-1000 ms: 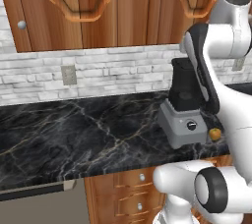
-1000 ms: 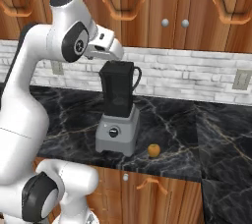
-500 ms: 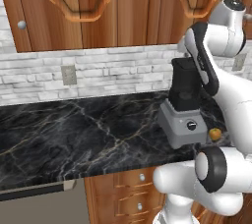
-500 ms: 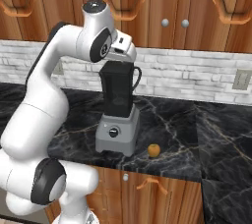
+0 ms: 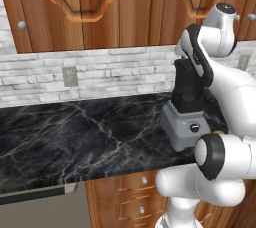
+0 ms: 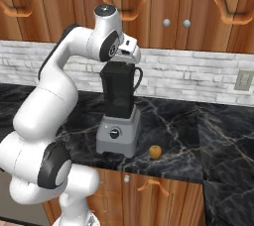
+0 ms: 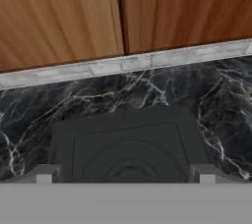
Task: Open the blender lid, put the apple in the blender, close the lid, and start the blender.
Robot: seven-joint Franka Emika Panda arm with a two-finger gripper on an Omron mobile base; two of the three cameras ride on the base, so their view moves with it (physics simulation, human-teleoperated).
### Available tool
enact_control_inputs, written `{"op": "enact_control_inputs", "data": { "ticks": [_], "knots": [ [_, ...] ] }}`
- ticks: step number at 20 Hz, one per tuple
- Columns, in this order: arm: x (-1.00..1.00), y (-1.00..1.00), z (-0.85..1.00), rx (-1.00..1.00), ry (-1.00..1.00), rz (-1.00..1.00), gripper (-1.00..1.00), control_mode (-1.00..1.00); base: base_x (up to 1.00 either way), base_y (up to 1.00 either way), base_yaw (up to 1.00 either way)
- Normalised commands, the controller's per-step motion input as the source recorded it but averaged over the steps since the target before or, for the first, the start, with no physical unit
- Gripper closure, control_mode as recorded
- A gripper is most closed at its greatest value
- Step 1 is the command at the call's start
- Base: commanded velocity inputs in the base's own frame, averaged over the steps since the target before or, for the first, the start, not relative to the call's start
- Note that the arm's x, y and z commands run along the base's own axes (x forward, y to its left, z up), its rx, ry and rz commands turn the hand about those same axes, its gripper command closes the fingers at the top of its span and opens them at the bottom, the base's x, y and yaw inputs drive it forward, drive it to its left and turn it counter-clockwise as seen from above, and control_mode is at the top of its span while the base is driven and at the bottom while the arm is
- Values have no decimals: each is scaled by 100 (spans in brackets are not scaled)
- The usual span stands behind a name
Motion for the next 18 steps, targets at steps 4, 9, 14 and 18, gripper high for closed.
{"op": "enact_control_inputs", "data": {
  "ticks": [4, 9, 14, 18],
  "knots": [
    [21, 0, -20, 0, 2, 3, -100, -100, 0, 0, 0],
    [-15, 0, -20, 0, 0, 0, -100, -100, 0, 0, 0],
    [-18, 0, -38, 0, 0, 0, -100, -100, 0, 0, 0],
    [-5, 0, -48, 0, 3, 0, -100, -100, 0, 0, 0]
  ]
}}
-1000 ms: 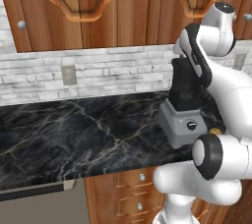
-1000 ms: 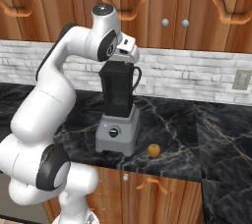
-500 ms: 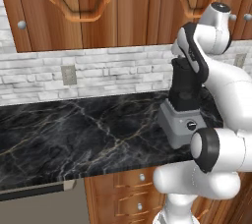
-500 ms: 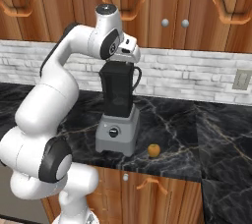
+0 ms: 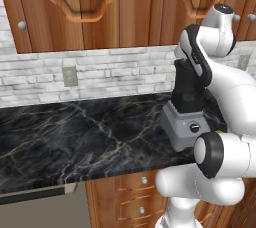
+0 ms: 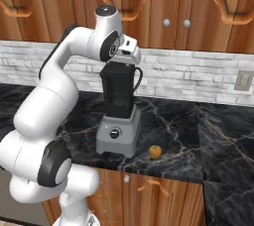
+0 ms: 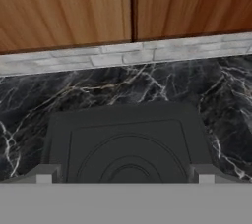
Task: Open the blender lid, put the apple in the blender, close the lid, and start the blender.
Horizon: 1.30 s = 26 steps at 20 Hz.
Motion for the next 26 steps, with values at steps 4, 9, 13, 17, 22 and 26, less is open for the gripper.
{"op": "enact_control_inputs", "data": {
  "ticks": [4, 9, 13, 17, 22, 26],
  "knots": [
    [-16, 0, -52, 0, 2, 0, -100, -100, 0, 0, 0],
    [-24, 0, -54, 0, 1, 0, 100, -100, 0, 0, 0],
    [-13, 0, -36, 0, 1, 0, 100, -100, 0, 0, 0],
    [-8, 3, -19, 0, 4, 0, 100, -100, 0, 0, 0],
    [-1, 24, -18, -1, 8, 0, 100, -100, 0, 0, 0],
    [-11, 11, -10, 0, 1, -2, 100, -100, 0, 0, 0]
  ]
}}
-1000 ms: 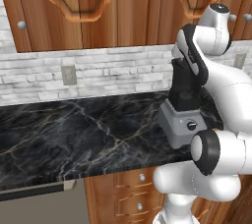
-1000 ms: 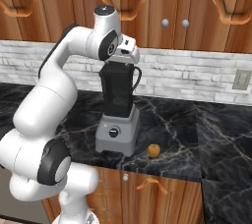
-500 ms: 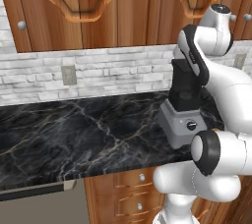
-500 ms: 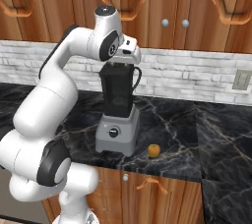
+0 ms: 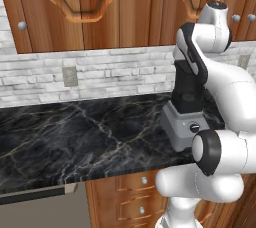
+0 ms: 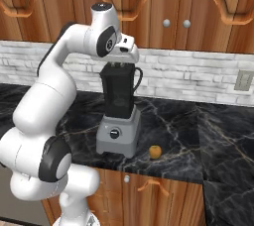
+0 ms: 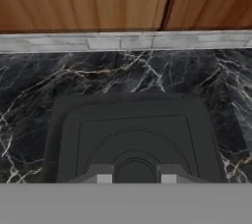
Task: Open the blender lid, put the apple in the blender, close the lid, and start the blender.
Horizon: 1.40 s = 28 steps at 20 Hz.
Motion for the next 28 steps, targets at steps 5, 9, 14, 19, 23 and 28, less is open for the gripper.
{"op": "enact_control_inputs", "data": {
  "ticks": [5, 9, 14, 19, 23, 28],
  "knots": [
    [-46, 0, 16, 1, -2, -10, 100, -100, 0, 0, 0],
    [-38, -7, 45, 0, -12, -9, 100, -100, 0, 0, 0],
    [-43, -14, 36, 0, -16, -9, 100, -100, 0, 0, 0],
    [-67, -10, 22, 2, -19, -10, 100, -100, 0, 0, 0],
    [-100, 27, 1, 6, -8, -5, 100, -100, 0, 0, 0],
    [-73, 97, -6, 0, 1, 0, 100, -100, 0, 0, 0]
  ]
}}
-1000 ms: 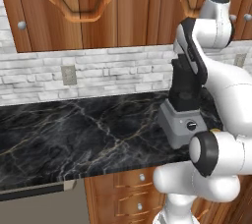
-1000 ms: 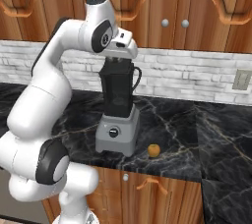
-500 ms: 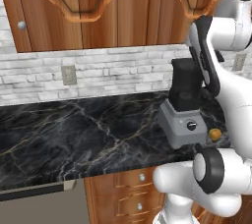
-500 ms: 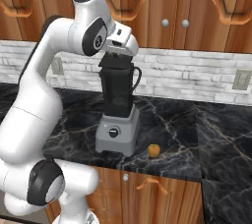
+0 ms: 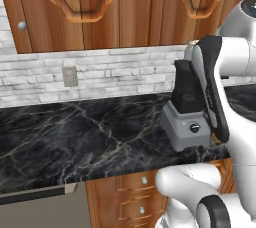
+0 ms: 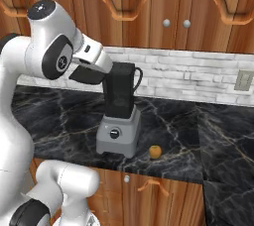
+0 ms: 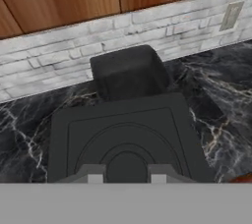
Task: Open the blender lid, put the apple in the blender, close the lid, and start the blender.
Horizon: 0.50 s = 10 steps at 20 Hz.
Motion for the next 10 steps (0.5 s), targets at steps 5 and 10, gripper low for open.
{"op": "enact_control_inputs", "data": {
  "ticks": [5, 10],
  "knots": [
    [-37, 100, -4, 0, 7, 0, 100, -100, 0, 0, 0],
    [-1, 97, -9, -1, 13, 1, 100, -100, 0, 0, 0]
  ]
}}
